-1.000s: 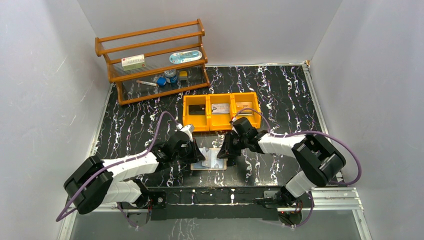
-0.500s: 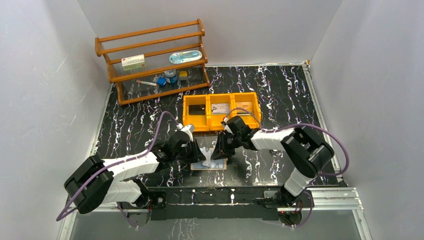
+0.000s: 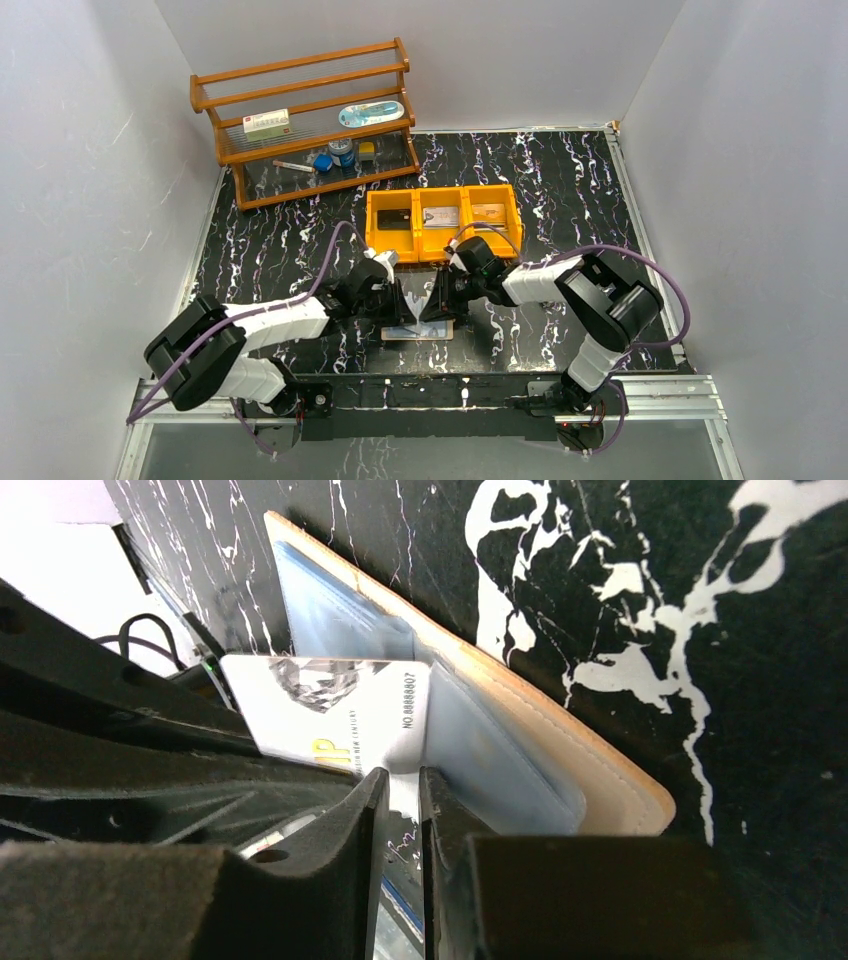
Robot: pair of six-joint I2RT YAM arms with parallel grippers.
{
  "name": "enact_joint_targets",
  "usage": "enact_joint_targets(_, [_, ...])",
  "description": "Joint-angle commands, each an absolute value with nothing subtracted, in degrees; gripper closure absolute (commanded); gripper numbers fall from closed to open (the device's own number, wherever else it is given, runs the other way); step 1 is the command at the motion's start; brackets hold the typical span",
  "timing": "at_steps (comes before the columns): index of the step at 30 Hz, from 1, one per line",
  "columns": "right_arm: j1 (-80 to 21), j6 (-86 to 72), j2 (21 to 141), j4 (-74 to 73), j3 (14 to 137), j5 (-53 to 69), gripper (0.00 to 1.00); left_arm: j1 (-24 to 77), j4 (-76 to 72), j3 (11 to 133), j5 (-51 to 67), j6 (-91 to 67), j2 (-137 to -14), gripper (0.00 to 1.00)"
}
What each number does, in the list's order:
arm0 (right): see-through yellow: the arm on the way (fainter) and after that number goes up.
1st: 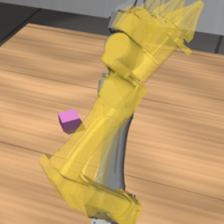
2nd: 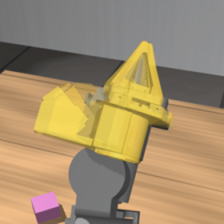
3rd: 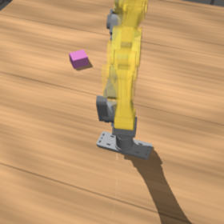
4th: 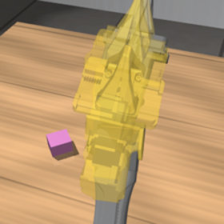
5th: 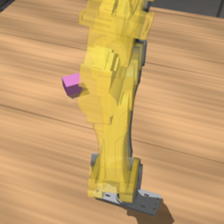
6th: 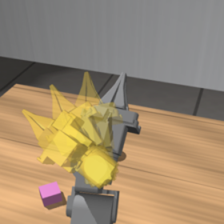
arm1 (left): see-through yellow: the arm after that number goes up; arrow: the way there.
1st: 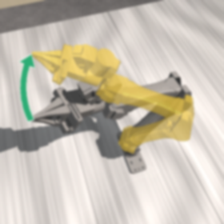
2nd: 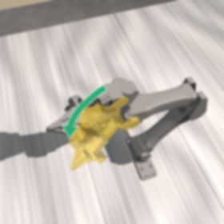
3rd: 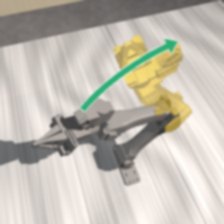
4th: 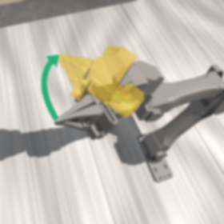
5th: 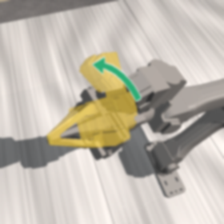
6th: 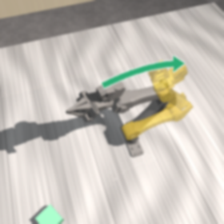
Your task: Take the credit cards out of the card holder
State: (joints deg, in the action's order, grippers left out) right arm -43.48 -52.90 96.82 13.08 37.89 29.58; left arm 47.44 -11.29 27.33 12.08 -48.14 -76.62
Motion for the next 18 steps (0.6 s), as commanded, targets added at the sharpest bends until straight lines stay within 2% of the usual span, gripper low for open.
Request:
enact_joint_targets(1, [-43.5, -51.1, 94.8, 9.0, 36.9, 25.9, 0.74, 47.6, -5.2, 29.3, 5.5, -48.7, -71.7, 0.98])
enact_joint_targets(3, [-43.5, -49.6, 93.2, 3.5, 39.3, 22.1, 0.73, 47.5, -2.6, 28.6, 1.8, -49.2, -67.0, 1.0])
enact_joint_targets(4, [-43.5, -47.2, 91.0, -5.0, 42.4, 14.2, 0.71, 47.6, 0.7, 28.1, -1.2, -49.3, -62.6, 1.0])
enact_joint_targets(6, [-43.4, -43.7, 88.5, -13.5, 45.7, 7.9, 0.69, 47.5, 5.1, 27.7, -3.9, -49.0, -59.0, 1.0])
enact_joint_targets(11, [-43.9, -42.2, 88.8, -12.8, 44.6, 10.4, 0.69, 47.5, 3.1, 27.8, -2.5, -48.7, -59.3, 1.0])
enact_joint_targets(14, [-44.0, -41.7, 84.2, -17.9, 46.3, 2.7, 0.69, 47.5, 3.3, 28.3, -1.6, -48.1, -57.6, 1.0])
enact_joint_targets(18, [-44.1, -40.8, 79.7, -16.5, 46.6, 3.2, 0.64, 47.5, 2.5, 28.1, -1.3, -47.0, -55.2, 1.0])
